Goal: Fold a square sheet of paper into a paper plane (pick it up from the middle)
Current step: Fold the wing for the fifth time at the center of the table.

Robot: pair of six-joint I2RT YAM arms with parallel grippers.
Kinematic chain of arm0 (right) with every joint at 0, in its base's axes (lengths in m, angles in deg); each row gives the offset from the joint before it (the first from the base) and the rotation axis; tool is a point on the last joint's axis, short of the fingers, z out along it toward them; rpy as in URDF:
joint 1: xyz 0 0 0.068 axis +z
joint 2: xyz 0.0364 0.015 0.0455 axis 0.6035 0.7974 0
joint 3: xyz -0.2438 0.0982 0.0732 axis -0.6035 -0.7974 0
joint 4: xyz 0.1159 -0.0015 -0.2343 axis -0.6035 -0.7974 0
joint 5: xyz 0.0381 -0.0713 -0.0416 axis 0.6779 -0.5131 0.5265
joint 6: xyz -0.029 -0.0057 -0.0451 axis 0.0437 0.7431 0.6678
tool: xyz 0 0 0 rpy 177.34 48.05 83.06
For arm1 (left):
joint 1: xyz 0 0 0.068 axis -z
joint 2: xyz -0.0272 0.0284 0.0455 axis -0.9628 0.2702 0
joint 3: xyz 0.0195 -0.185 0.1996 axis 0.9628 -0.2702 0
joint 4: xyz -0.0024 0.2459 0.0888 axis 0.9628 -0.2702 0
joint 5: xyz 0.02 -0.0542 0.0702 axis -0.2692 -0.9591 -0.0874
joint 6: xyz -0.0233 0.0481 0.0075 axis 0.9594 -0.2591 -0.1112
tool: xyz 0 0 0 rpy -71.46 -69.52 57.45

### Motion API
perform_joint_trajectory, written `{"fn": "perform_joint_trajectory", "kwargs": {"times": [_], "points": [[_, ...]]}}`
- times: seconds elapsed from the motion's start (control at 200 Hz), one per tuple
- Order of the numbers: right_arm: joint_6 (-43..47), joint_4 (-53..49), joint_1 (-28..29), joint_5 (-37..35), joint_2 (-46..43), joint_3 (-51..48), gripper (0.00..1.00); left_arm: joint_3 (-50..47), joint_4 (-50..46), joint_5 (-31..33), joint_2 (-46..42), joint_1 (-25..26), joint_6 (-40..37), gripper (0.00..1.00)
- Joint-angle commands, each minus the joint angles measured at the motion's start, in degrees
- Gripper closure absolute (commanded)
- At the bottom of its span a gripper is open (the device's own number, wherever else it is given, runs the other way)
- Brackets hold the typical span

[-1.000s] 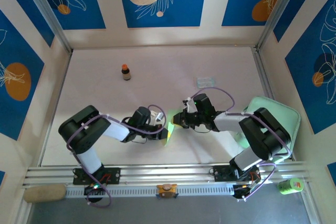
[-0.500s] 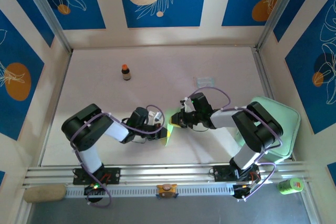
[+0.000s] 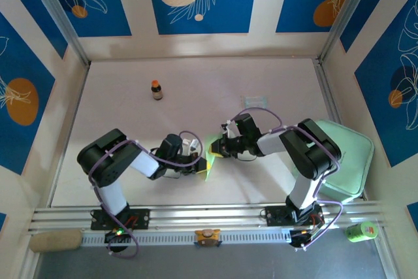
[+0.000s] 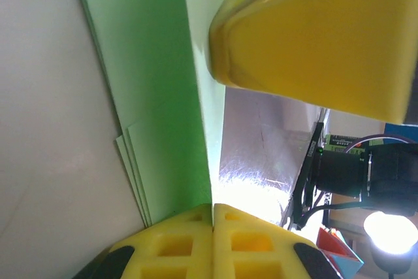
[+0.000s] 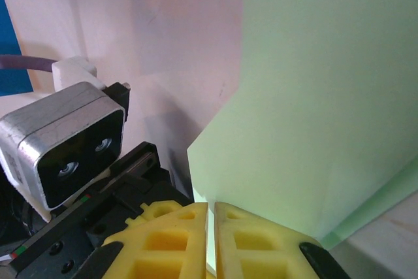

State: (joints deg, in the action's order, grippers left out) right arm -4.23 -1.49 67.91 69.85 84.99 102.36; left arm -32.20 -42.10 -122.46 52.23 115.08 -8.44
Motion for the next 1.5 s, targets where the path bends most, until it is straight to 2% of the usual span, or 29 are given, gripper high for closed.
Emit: {"fn": "perform_joint_trajectory", "kwargs": {"times": [0.0,0.61,0.83,0.9,1.205,1.32,1.495], "points": [[0.9,0.6,-0.5,2.0,1.4,1.5,0.88,-1.5,-3.9,2.7,1.2,-1.2,-0.3,1.00],[0.2,-2.2,-0.6,-1.6,3.7,1.7,0.89,0.1,-8.1,2.2,3.2,-1.6,0.4,1.00],[1.1,-9.3,-0.2,-4.3,4.8,3.6,0.89,0.4,-10.6,2.4,2.6,-1.8,-0.2,1.00],[1.1,-11.4,0.0,-5.7,5.2,4.0,0.89,0.7,-12.5,2.6,1.5,-1.8,-1.1,0.90],[-2.1,-14.0,0.2,-8.7,5.7,4.3,0.89,4.4,-27.1,1.4,-2.8,-0.8,-8.9,0.78],[-2.5,-14.3,0.5,-9.3,5.4,4.4,0.90,6.7,-35.1,2.4,-3.9,0.3,-13.1,0.79],[-2.9,-14.7,1.0,-9.9,5.4,4.4,0.90,7.3,-37.9,3.0,-4.6,0.5,-14.8,0.89]]}}
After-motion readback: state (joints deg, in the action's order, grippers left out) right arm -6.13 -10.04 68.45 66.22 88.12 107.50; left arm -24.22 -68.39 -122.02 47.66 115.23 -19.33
